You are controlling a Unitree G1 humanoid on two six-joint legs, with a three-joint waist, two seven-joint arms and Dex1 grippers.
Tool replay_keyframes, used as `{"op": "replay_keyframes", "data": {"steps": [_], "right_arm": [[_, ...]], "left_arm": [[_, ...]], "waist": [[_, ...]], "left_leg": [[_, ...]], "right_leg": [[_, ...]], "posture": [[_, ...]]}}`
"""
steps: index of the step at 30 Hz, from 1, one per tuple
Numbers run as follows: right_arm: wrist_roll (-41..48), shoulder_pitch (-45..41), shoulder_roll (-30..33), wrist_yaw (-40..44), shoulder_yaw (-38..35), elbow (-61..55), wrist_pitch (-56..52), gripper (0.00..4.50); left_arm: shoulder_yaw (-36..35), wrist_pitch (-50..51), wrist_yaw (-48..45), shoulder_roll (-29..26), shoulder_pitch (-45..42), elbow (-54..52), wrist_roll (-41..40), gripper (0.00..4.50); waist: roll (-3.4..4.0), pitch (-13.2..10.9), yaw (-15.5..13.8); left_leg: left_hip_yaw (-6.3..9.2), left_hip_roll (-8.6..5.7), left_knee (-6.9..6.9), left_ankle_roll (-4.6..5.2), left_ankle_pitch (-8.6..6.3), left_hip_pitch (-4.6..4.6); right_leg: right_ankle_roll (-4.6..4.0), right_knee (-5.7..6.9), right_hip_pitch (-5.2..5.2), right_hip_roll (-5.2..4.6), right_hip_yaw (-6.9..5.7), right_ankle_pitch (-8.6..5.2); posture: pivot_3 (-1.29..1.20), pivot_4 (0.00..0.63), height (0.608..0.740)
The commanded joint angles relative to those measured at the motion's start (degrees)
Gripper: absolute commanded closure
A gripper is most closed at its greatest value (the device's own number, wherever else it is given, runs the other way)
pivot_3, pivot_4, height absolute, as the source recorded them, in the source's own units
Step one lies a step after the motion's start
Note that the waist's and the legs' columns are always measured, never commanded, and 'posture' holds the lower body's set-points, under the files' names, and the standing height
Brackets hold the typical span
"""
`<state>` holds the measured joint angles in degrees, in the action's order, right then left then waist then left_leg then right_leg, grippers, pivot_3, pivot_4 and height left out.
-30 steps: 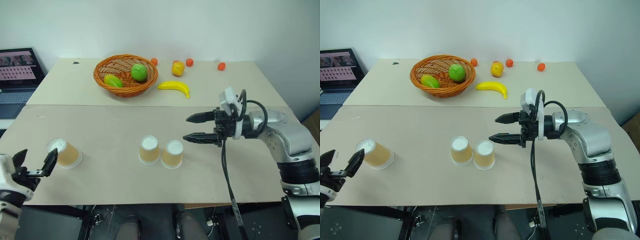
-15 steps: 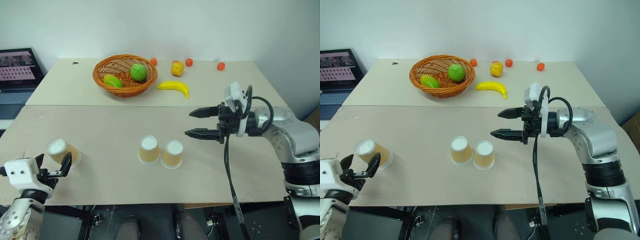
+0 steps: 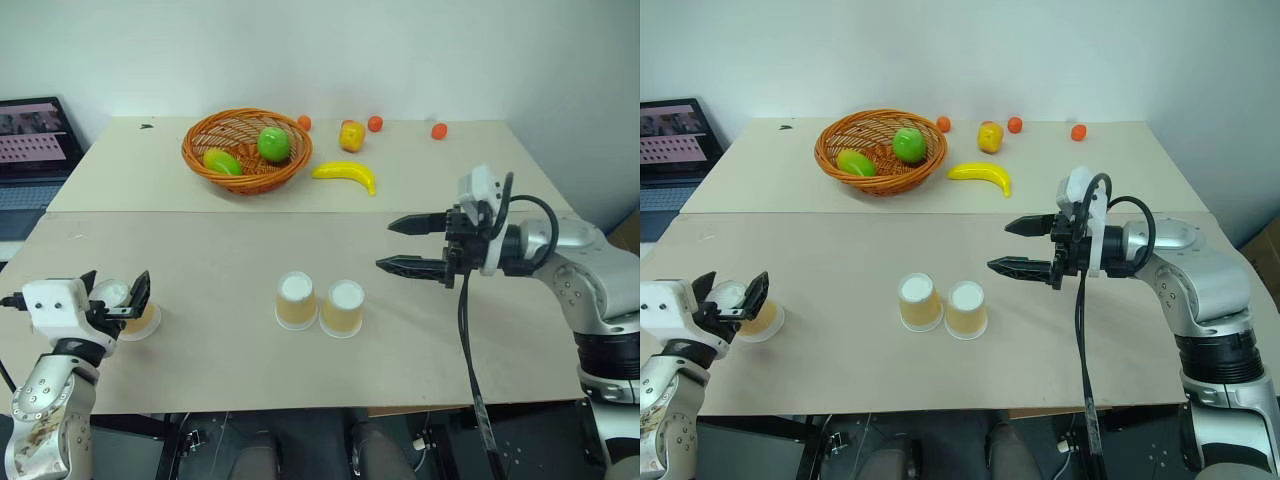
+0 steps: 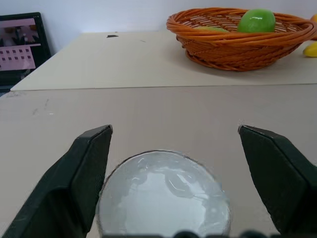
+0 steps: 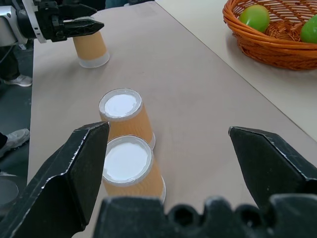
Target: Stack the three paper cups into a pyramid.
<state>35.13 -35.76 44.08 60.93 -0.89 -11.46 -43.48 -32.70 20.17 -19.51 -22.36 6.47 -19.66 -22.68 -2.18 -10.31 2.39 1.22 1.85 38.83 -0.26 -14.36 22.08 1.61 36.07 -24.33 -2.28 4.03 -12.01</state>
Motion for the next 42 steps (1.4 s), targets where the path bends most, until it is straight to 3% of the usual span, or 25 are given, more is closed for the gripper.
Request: {"op": "replay_keyframes", "data": {"steps": [1,9,18,22,28,36,42], "right_arm": [[0.98,-0.40,0.63,-0.79,-2.00,-2.13,-0.06,0.00],[1.15,0.05,0.91,-1.62,-2.37,-2.45,-0.47,0.00],[3.64,3.69,2.97,-3.51,-5.80,-6.92,-3.09,0.00],[5.70,8.14,5.17,-5.09,-10.54,-10.31,-4.90,0.00],[8.40,14.13,6.08,-8.41,-15.15,-15.40,-6.84,0.00],[11.19,19.81,5.39,-13.27,-18.94,-19.98,-7.17,0.00],[13.22,22.52,5.84,-16.28,-21.33,-22.41,-7.34,0.00]], "left_arm": [[-0.07,-1.20,0.41,-0.32,-0.14,-0.47,-0.51,1.86],[0.41,-0.69,1.47,-1.18,-2.22,-0.81,-0.34,1.94],[11.69,10.31,-0.91,-10.13,-26.83,-1.34,-3.48,1.94],[19.23,17.86,-9.69,-12.90,-39.26,1.09,-9.48,1.94],[27.42,23.80,-22.64,-15.21,-48.78,3.75,-15.11,1.94],[35.03,25.29,-35.61,-14.54,-55.39,7.79,-16.99,1.94],[37.80,24.83,-39.88,-12.53,-58.21,10.37,-16.25,1.94]], "waist": [[0.00,0.00,-0.04],[0.00,0.00,-0.04],[-0.02,-0.01,-1.56],[-0.04,-0.02,-1.65],[-0.02,-0.02,-0.95],[-0.01,-0.03,-0.98],[-0.01,-0.03,-1.26]], "left_leg": [[0.00,0.00,0.00,0.00,0.00,0.00],[0.00,0.00,0.00,0.00,0.00,-0.02],[0.07,-0.04,0.08,-0.02,0.06,0.08],[0.09,-0.06,0.04,-0.01,0.05,0.27],[0.04,-0.07,-0.04,0.07,0.00,0.24],[0.06,-0.07,0.03,0.04,0.02,0.18],[0.06,-0.07,0.05,0.04,0.03,0.21]], "right_leg": [[0.00,0.00,0.01,0.00,0.00,0.00],[0.00,0.00,0.01,0.00,0.00,0.00],[0.08,-0.01,0.07,0.01,-0.03,0.03],[0.12,-0.08,-0.06,-0.02,-0.06,0.03],[0.16,-0.10,-0.09,-0.03,0.00,0.00],[0.45,-0.02,-0.04,0.03,0.00,-0.18],[0.46,-0.03,-0.05,0.03,0.02,-0.19]], "posture": [[0.00,0.150,0.737],[0.00,0.150,0.737],[0.00,0.150,0.737],[0.00,0.150,0.737],[0.00,0.150,0.737],[0.00,0.150,0.737],[0.00,0.150,0.737]]}}
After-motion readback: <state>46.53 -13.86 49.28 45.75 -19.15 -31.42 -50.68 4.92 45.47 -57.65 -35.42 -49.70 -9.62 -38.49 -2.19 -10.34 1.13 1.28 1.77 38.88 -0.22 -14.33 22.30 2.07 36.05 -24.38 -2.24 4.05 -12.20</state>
